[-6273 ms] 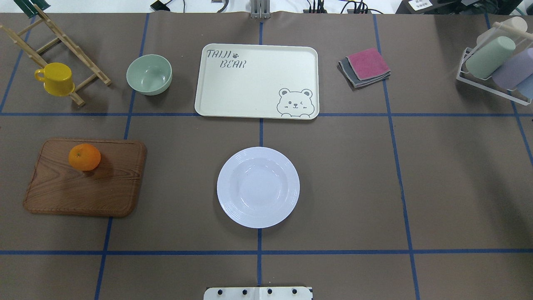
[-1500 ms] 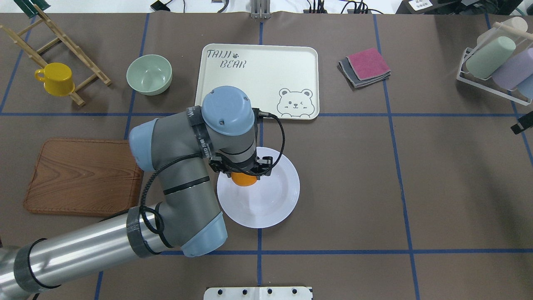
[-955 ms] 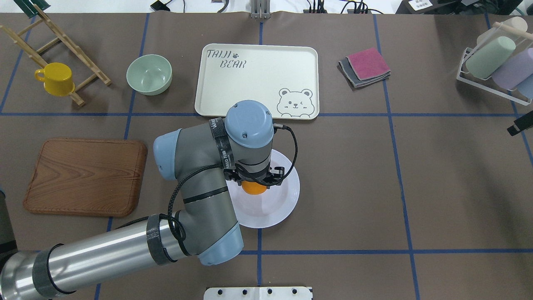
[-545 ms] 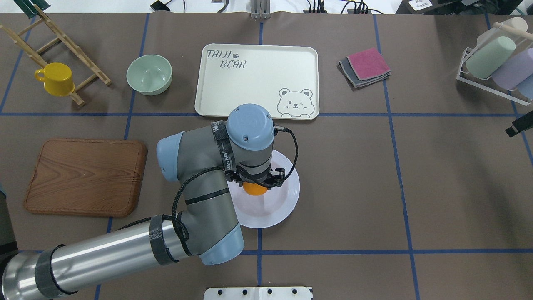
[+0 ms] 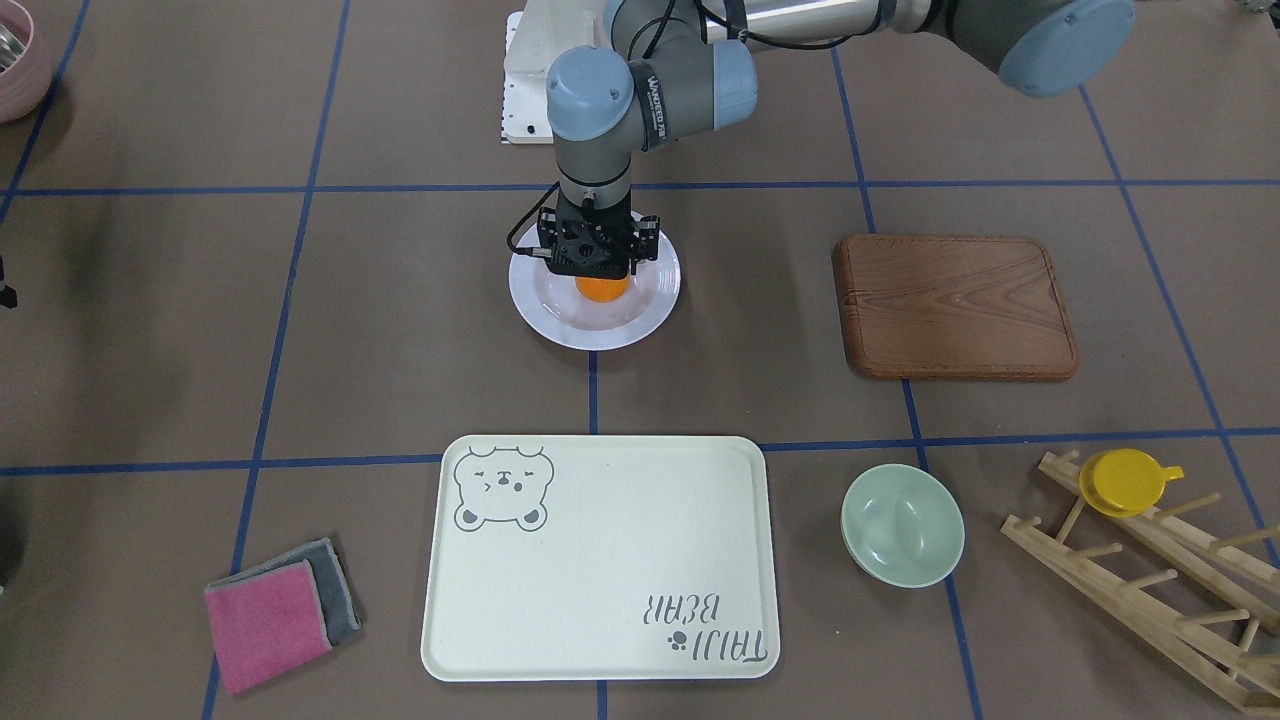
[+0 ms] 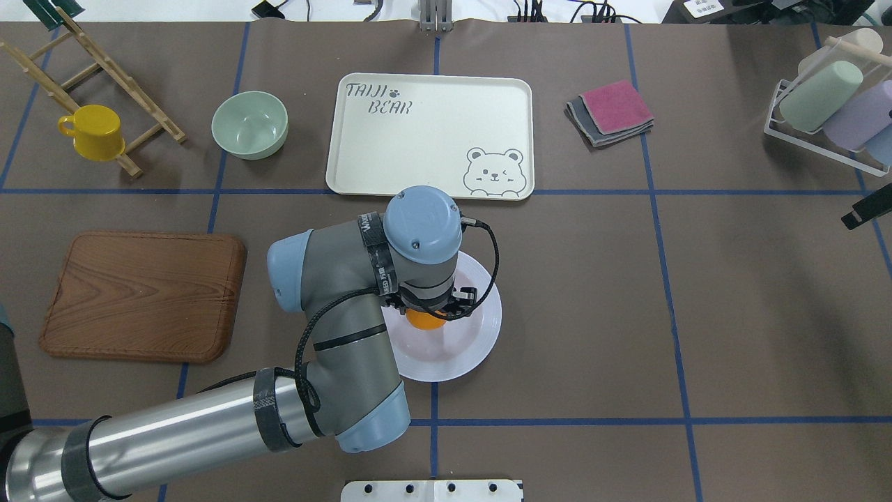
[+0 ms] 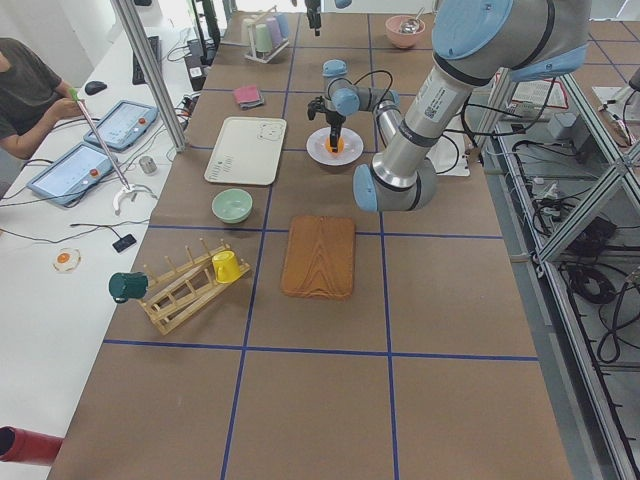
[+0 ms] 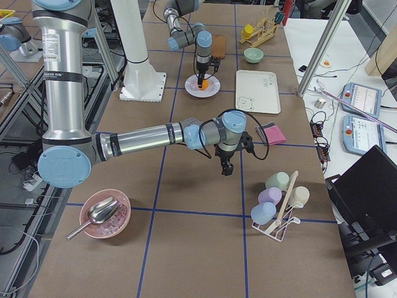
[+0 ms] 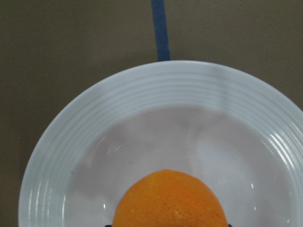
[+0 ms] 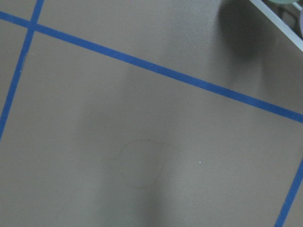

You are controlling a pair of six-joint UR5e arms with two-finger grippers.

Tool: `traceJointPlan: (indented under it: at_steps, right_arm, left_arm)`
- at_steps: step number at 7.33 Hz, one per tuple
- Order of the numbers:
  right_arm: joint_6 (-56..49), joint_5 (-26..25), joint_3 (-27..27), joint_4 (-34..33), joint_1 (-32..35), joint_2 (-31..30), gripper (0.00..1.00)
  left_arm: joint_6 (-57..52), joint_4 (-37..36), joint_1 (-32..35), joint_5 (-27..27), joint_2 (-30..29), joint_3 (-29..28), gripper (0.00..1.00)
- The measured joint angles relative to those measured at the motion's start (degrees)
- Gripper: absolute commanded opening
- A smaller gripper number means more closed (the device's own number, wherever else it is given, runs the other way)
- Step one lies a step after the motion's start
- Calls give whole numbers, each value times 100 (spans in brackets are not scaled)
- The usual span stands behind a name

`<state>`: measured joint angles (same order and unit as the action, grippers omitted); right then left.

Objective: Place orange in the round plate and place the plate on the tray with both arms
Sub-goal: 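Carry the orange with the left gripper and lower it onto the white plate, then open the left gripper and withdraw it while the right arm reaches toward the plate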

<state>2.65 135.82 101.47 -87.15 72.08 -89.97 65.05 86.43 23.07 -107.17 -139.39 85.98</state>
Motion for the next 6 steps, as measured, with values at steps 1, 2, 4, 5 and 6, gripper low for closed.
traceJointPlan:
  at_steps: [1,2,4,5,6]
  right_arm:
    - [127,-2,-4,-2,-46,68,100]
    - [408,5,-4,-1,-122,190,100]
    - [1345,29,-202,296,-411,620,100]
    - [2081,31,-505,912,-577,839,100]
    - [2913,22,-796,1706,-796,984,100]
  left_arm:
    - [10,-4,-2,13,-3,32,99]
    - [9,-8,33,16,3,136,99]
    - [-104,-10,280,-14,376,877,99]
    - [-310,-19,433,-28,785,1489,99]
    - [-547,-31,572,-29,1193,1996,99]
